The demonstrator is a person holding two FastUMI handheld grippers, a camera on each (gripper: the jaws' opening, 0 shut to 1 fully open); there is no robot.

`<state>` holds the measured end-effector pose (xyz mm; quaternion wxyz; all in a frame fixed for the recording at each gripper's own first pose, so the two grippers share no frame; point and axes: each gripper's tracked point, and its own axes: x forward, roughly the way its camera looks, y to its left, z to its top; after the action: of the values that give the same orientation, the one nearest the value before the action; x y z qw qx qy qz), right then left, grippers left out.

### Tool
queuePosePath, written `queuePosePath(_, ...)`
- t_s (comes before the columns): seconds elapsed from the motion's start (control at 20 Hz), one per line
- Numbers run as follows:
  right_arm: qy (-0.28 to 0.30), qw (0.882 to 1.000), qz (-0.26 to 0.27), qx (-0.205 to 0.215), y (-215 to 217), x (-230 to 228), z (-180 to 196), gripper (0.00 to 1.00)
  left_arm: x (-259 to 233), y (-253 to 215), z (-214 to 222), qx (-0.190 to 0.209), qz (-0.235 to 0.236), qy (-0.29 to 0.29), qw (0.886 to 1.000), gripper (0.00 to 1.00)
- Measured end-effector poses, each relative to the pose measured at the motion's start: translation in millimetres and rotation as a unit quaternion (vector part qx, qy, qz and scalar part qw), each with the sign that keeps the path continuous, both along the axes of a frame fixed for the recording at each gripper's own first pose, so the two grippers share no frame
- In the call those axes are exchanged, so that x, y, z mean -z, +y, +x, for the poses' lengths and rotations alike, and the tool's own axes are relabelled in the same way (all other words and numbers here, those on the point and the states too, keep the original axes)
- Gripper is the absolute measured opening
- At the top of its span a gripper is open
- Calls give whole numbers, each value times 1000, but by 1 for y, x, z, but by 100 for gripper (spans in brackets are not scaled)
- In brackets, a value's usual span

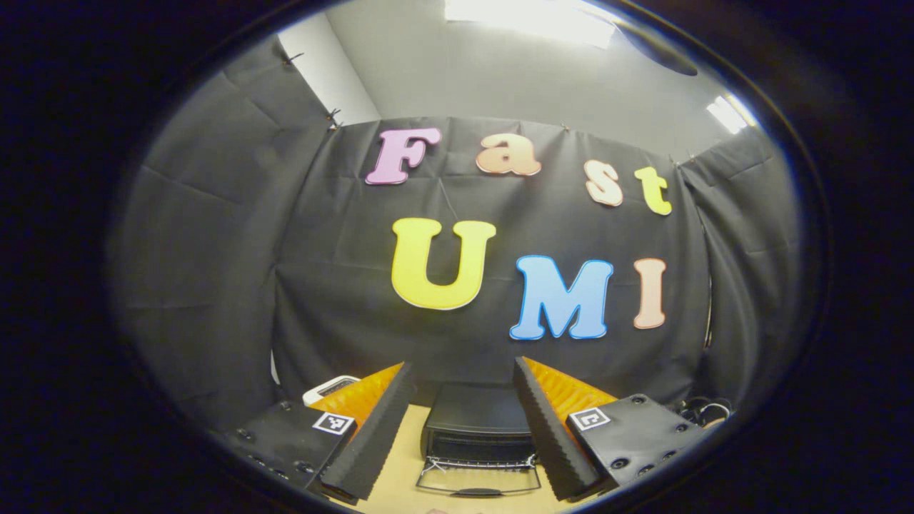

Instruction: Open the electric oven with the left hand, put the food in, and close the electric oven.

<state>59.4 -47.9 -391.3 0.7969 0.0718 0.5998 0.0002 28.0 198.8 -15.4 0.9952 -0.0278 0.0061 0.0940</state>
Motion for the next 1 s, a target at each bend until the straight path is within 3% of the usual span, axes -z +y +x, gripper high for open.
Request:
queuePosePath(0.45, 45, 996, -60, -44, 2, 32, 3, 98, 21, 29, -13, -36, -24, 24, 999, 98)
queuePosePath(0.55, 45, 995, -71, -52, 4, 31, 4, 92, 24, 31, -11, -37, -29, 26, 999, 98)
queuePosePath(0.65, 47, 996, -49, -54, 16, 36, 3, 89, 27, 31, -10, -36, -37, 27, 998, 98)
queuePosePath(0.75, 57, 998, -13, -20, 28, 39, 2, 52, 30, 30, -9, -34, -45, 29, 998, 98)
queuePosePath(0.85, 56, 998, -14, -22, 15, 44, 4, 35, 30, 29, -8, -31, -48, 28, 998, 94)
queuePosePath(0.9, 62, 998, -2, -6, 7, 48, 2, 19, 28, 28, -5, -30, -47, 26, 998, 98)
queuePosePath(0.95, 49, 999, 15, -7, 5, 53, 9, 3, 26, 27, -5, -29, -46, 24, 998, 94)
queuePosePath(1.0, 46, 999, 24, -8, -3, 54, 6, 3, 25, 27, -5, -28, -44, 23, 998, 94)
